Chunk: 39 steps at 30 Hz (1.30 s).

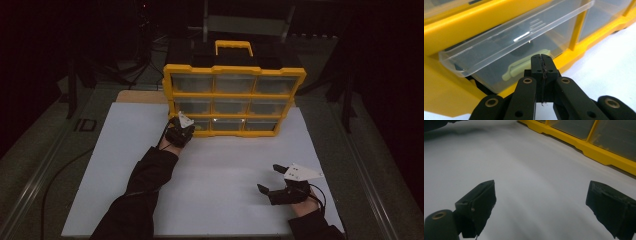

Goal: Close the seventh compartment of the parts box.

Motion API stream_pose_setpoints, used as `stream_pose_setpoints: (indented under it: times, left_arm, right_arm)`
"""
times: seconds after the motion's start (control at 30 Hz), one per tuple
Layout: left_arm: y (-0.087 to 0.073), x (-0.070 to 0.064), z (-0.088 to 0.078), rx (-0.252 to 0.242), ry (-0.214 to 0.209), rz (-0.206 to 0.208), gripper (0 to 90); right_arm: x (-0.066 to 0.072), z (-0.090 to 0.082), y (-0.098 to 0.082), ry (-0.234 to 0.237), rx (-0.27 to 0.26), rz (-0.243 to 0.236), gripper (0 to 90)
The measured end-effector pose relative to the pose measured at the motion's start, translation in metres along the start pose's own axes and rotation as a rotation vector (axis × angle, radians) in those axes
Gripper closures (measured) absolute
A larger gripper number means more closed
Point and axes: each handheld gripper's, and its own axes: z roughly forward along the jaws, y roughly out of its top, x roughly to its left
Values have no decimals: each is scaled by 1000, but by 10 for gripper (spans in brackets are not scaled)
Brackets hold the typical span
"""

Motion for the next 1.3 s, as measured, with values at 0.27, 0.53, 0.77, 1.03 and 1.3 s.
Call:
stream_pose_setpoints:
  times: [0.27, 0.53, 0.77, 1.03, 1.3]
  left_arm:
    - [0, -1, -10, 2, -9, -15, 810]
    - [-5, 2, -20, 6, -23, -38, 668]
    - [-7, 3, -27, 24, -44, -50, 353]
    - [-4, 3, -31, 42, -69, -77, 98]
    - [-3, 0, -36, 38, -150, -31, 0]
  right_arm:
    - [1, 0, 0, -6, -3, 0, 92]
    - [1, 1, 0, -8, 0, 0, 92]
    - [2, 2, 0, -2, 10, -2, 92]
    - [2, 2, 0, -2, 10, -2, 92]
    - [2, 2, 0, -3, 8, -1, 92]
